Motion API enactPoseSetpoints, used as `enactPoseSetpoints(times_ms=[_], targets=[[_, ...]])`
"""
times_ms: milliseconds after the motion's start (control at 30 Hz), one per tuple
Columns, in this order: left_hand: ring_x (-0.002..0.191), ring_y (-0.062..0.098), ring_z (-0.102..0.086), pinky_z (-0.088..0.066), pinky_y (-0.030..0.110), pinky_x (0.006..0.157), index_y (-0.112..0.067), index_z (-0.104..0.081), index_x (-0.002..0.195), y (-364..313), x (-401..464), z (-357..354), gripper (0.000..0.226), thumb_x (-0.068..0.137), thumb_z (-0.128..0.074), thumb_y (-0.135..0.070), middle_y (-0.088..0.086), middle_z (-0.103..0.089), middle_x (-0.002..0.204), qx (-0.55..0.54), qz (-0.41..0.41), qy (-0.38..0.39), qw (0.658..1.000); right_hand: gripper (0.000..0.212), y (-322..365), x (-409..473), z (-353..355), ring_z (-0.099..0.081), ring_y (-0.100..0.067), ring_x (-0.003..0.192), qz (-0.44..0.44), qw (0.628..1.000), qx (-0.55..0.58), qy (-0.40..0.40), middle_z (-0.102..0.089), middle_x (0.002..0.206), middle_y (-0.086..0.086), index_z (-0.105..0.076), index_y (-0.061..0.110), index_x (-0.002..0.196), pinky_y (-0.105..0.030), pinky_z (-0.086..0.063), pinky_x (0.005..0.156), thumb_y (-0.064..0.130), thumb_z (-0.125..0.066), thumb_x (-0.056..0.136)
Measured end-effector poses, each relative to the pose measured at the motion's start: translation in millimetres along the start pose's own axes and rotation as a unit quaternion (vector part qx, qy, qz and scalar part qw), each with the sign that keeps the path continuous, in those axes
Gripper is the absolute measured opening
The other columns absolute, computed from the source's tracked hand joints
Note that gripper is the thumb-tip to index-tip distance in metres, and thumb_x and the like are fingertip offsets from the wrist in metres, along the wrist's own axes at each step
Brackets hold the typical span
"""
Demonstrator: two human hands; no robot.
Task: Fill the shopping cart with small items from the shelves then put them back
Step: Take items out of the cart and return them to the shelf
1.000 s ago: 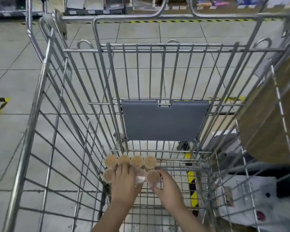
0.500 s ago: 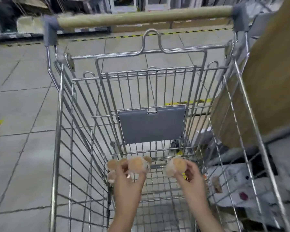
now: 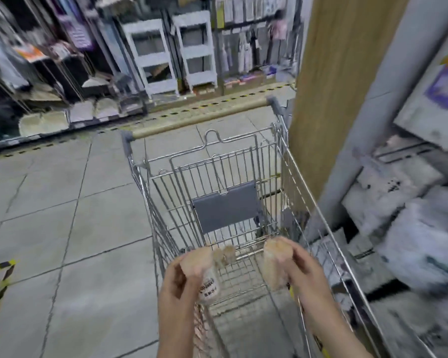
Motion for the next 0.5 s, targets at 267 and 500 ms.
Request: enactPoseSetpoints(times_ms=[267,500], targets=[[0.061,0.005,-0.057,-0.046,0.015,0.052,-0.025,-0.062,0.075,-82.9,-108.6,57.3,0.012,0.066,-0.070,-0.026,-0.012,-0.062,0.062,-0.045,-0.032,0.038,0.998,0.021,73.8,-127.7,1.9,-0.060,-0.007,0.068,0.021,0.998,0.046,-0.024,-0.068,0.083,0.007,-0.071,0.033,0.092,-0.023,-0.043,0.057,0.041,-0.066,0.073],[0.058,0.003,-0.053,-0.046,0.016,0.051,-0.015,-0.057,0.082,-115.5,-180.6,69.5,0.020,0.076,-0.066,-0.032,-0.010,-0.057,0.063,-0.045,-0.059,0.079,0.994,0.034,106.0,-237.7,27.7,-0.059,-0.041,0.095,0.047,0.996,0.036,-0.067,-0.070,0.098,-0.002,-0.071,0.037,0.098,-0.059,-0.048,0.083,0.054,-0.060,0.070]])
Point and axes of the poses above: each hand's wrist, its own x-axis towards the middle knuckle, its own z-axis out of the back of the hand, y = z × x, the point moved 2 cm from there along x, towards the middle knuckle
